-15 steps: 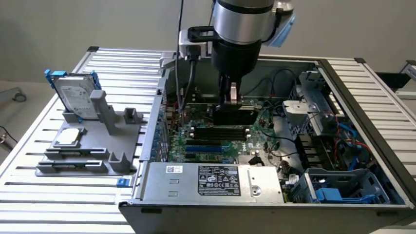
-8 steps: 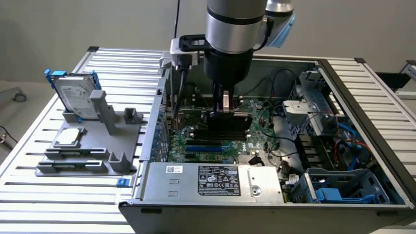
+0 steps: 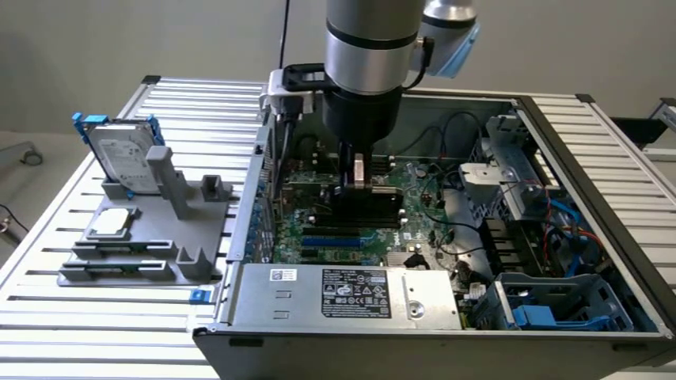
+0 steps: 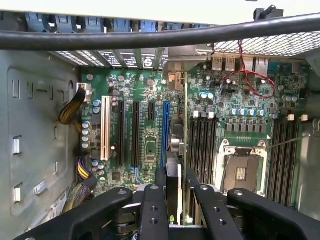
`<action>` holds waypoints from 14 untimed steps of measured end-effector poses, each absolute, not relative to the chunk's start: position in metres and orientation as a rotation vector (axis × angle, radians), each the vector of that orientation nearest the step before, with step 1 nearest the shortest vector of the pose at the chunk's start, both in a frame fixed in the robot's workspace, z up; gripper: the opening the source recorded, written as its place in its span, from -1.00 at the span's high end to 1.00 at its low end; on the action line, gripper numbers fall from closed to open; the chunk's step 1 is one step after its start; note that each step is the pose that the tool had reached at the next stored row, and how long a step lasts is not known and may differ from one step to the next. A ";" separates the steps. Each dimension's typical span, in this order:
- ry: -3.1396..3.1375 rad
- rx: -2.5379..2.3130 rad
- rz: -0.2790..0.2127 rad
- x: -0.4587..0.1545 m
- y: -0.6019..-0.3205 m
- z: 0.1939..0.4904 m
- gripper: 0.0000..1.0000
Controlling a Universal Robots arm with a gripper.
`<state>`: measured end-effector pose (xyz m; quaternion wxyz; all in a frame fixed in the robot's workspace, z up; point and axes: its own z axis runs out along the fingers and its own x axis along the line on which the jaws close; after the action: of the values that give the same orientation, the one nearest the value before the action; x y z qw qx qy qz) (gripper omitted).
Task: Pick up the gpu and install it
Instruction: 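Insert the gpu into the slot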
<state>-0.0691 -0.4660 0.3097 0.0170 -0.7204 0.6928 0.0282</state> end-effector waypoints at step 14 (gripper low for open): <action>2.152 -2.240 0.088 -0.082 -0.467 0.284 0.47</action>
<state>-0.0822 -0.4672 0.2843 0.0172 -0.7207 0.6925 0.0284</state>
